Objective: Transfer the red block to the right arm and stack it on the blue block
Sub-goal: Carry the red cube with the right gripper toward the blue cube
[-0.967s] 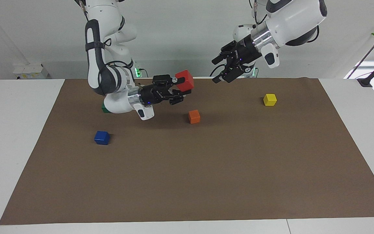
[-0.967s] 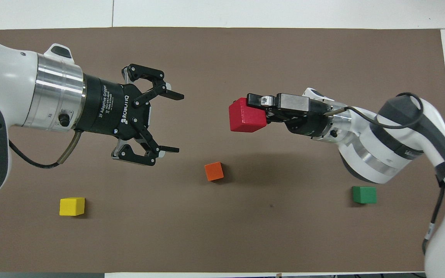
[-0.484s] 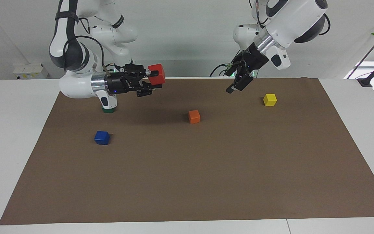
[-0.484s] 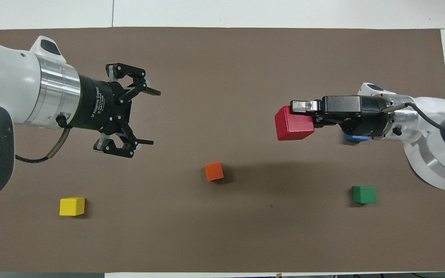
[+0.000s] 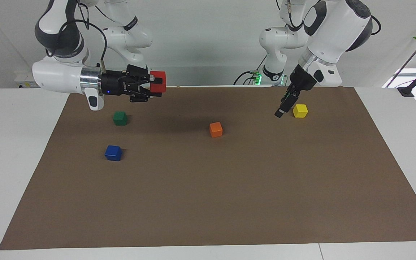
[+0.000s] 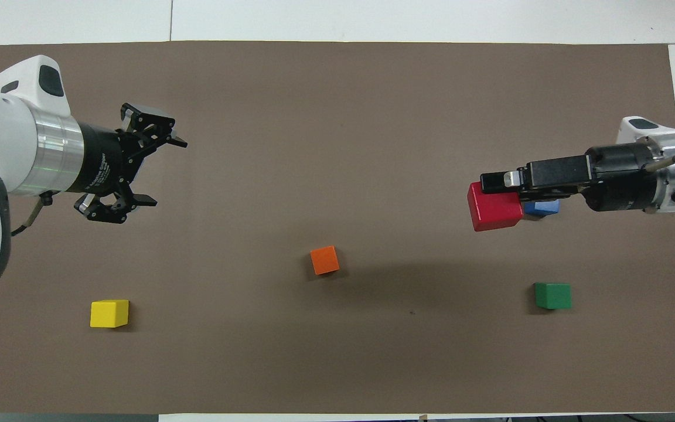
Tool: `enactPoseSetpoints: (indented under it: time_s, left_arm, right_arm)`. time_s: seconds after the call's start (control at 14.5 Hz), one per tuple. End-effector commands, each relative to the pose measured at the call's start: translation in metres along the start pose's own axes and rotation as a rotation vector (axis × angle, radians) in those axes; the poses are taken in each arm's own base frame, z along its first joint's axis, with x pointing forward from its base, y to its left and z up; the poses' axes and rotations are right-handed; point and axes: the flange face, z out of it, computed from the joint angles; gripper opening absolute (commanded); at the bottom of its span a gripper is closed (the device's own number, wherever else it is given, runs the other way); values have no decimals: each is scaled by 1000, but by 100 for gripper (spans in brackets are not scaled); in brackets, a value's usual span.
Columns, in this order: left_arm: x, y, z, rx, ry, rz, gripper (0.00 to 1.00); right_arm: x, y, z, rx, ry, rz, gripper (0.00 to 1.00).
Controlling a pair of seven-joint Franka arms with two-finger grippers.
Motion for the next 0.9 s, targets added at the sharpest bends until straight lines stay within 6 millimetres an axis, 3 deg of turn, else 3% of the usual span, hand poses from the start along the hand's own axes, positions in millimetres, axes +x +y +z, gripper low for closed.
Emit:
enactPoseSetpoints:
  time_s: [0.0,0.21,0.55,0.83]
  left_arm:
    - [26,-35,-5,12,76,152,100]
    - [53,-55,-7,58,108,344,100]
    - [87,-91,-7,145,123,644,100]
    - [102,-103,-15,234,145,754,100]
  right_arm:
    - [-1,-23,-21,-151,5,-14,0]
    - [-8,-47,-44,-325,-20,-42,0]
    - [-19,-67,-88,-657,-68,-89,0]
    - [-23,-68,-107,-918,-96,-85,0]
